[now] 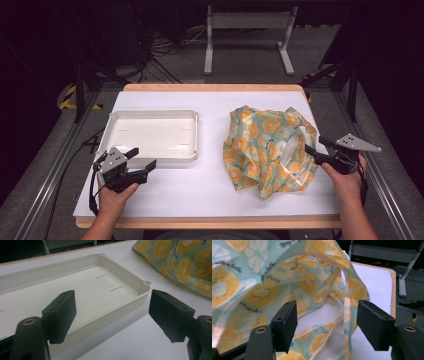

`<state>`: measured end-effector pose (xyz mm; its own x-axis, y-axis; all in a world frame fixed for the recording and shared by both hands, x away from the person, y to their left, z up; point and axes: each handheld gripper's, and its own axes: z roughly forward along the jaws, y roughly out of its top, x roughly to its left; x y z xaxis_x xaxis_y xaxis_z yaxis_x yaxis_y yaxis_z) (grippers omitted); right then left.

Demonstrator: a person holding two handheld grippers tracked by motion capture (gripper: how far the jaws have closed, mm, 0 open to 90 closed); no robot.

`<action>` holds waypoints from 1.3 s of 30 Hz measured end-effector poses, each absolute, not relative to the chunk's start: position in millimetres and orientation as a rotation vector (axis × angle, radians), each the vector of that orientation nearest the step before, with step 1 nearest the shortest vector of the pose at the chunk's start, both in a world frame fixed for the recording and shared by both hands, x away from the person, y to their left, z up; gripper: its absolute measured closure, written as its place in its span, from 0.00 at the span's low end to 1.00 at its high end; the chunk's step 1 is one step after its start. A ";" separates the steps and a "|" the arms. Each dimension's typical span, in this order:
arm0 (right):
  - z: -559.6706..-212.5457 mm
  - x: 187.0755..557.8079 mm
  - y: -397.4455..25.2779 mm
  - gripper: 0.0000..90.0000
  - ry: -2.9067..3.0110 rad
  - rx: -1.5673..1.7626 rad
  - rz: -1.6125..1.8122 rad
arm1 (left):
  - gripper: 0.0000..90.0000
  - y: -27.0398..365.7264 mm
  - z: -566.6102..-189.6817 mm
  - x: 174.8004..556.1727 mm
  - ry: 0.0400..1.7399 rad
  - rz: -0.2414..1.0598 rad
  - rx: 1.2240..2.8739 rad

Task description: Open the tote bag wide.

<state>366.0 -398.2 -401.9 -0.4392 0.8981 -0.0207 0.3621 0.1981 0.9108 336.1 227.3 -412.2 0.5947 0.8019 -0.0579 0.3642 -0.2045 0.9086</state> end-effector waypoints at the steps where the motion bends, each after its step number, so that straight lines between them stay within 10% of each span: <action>1: -401.8 368.4 -399.2 0.38 1.906 1.181 1.201 | 0.25 227.4 -412.2 336.0 0.951 0.538 1.803; 17: -414.9 392.8 -407.7 0.46 1.970 1.328 1.102 | 0.25 226.9 -413.3 337.1 0.951 0.538 1.808; 28: -419.2 397.8 -412.1 0.97 2.008 1.404 1.068 | 0.25 225.7 -413.8 337.1 0.953 0.545 1.817; 39: -403.3 386.9 -413.7 1.00 1.951 1.382 1.128 | 0.25 223.9 -414.1 337.2 0.956 0.553 1.819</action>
<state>386.9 -413.7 -403.3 -0.3650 0.9286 0.0663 0.5210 0.1448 0.8412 337.2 223.9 -414.1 0.5883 0.8076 -0.0412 0.3662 -0.2206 0.9040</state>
